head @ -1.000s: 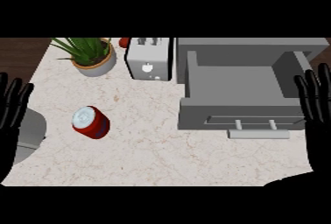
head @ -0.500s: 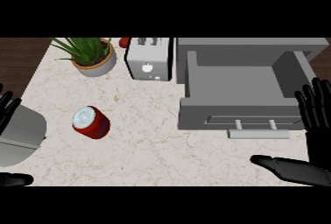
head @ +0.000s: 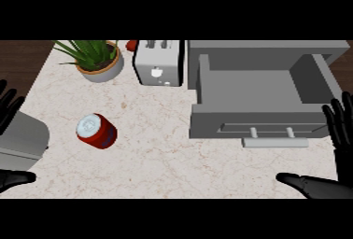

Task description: Pick up the can, place it into the drawer and close the drawer

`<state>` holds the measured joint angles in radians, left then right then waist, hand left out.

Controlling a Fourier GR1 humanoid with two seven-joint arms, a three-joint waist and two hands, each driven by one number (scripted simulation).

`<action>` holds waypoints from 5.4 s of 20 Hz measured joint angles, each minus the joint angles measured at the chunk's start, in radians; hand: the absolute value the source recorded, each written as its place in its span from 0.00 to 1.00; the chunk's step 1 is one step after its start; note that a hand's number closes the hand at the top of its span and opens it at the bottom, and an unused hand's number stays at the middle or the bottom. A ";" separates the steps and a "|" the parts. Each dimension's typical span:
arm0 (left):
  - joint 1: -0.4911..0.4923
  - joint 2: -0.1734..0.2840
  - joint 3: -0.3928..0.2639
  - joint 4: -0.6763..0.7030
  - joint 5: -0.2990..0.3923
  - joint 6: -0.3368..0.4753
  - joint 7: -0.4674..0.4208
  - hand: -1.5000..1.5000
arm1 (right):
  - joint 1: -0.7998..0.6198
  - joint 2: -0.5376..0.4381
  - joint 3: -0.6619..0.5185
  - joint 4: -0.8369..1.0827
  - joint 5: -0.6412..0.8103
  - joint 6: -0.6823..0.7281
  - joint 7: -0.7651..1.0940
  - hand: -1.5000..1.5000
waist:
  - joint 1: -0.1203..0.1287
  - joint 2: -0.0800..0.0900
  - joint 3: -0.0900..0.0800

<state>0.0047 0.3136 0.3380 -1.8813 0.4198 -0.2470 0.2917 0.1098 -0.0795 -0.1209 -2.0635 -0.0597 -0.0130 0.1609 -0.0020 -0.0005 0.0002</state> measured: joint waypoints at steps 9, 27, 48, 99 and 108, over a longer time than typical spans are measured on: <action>-0.013 -0.080 -0.082 0.117 -0.148 0.010 -0.078 0.00 | 0.011 -0.012 -0.042 -0.019 -0.025 0.028 0.002 0.00 | -0.001 0.000 0.000; -0.015 -0.167 -0.115 0.514 -0.372 0.062 -0.440 0.00 | 0.054 -0.014 -0.092 -0.126 -0.053 0.068 0.053 0.00 | -0.002 0.001 -0.001; -0.325 -0.081 -0.029 1.309 -0.420 0.086 -0.845 0.00 | 0.059 -0.012 -0.160 -0.156 -0.080 0.120 0.084 0.00 | -0.008 0.002 -0.001; -0.790 -0.306 -0.154 1.297 -0.347 0.288 -0.677 1.00 | 0.010 -0.014 -0.203 -0.207 -0.030 0.111 0.134 0.00 | 0.003 -0.007 0.000; -0.899 -0.313 -0.297 1.032 -0.261 0.404 -0.363 1.00 | -0.004 -0.013 -0.206 -0.201 -0.029 0.109 0.140 0.00 | 0.000 -0.005 0.000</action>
<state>-0.8947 0.0010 0.0414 -0.8495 0.1583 0.1568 -0.0710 0.1062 -0.0929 -0.3264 -2.2649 -0.0891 0.0958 0.3009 -0.0022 -0.0053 0.0004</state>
